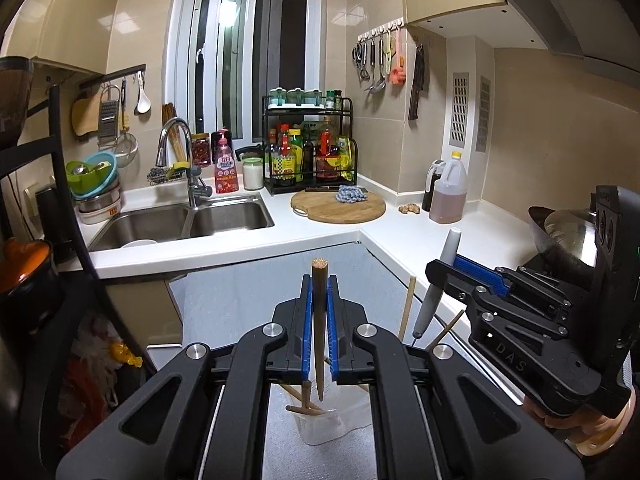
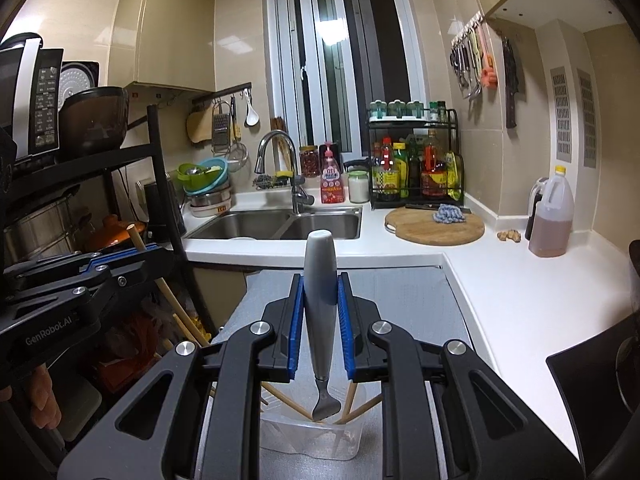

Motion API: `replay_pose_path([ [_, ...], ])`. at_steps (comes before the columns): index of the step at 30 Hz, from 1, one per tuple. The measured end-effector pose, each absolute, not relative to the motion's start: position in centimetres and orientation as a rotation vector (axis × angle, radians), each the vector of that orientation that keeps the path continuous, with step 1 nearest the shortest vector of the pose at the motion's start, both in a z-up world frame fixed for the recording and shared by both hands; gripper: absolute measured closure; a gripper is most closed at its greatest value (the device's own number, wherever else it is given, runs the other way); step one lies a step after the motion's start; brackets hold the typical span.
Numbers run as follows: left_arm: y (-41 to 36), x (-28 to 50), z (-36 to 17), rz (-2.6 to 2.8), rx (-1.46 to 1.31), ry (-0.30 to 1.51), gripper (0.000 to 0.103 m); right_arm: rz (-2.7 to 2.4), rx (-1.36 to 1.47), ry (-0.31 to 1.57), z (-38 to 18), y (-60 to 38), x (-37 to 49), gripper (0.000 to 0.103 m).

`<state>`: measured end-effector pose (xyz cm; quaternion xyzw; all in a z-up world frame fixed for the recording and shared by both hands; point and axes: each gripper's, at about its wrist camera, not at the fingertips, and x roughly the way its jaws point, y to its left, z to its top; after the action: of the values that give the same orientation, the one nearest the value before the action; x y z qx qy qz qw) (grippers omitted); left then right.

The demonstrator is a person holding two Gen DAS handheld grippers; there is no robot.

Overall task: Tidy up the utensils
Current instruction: 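Open both tools to drop the fork and chopstick into the container, then withdraw both open tools toward the striped spoon and last chopstick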

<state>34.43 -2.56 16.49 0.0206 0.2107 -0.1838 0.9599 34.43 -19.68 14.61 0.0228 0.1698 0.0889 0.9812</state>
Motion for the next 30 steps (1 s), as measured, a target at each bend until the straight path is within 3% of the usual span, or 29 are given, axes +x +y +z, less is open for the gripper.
replay_pose_path([
  [6,-2.1,35.5,14.8,-0.343,0.029,0.473,0.096,0.185,0.036,0.376,13.2,-19.6,34.8,0.086],
  [7,-2.1,35.6,14.6,-0.328,0.032,0.479,0.089,0.187,0.035,0.384,12.8,-19.6,34.9,0.083],
  [8,-2.1,35.6,14.3,-0.313,0.032,0.488,0.058,0.188,0.035,0.390,12.6,-19.6,34.9,0.080],
  [10,-1.8,35.3,14.1,-0.251,0.027,0.500,0.017,0.185,0.028,0.400,12.1,-19.6,34.7,0.043],
  [11,-1.6,34.8,14.1,-0.212,0.024,0.478,0.015,0.178,0.026,0.400,12.0,-19.7,34.5,0.036],
  [16,-0.4,33.2,13.5,-0.163,0.014,0.491,0.013,0.144,-0.018,0.368,11.6,-19.5,32.4,0.025],
  [30,0.4,25.4,11.6,-0.170,-0.011,0.521,0.013,0.144,0.009,0.419,10.5,-19.1,24.8,0.015],
])
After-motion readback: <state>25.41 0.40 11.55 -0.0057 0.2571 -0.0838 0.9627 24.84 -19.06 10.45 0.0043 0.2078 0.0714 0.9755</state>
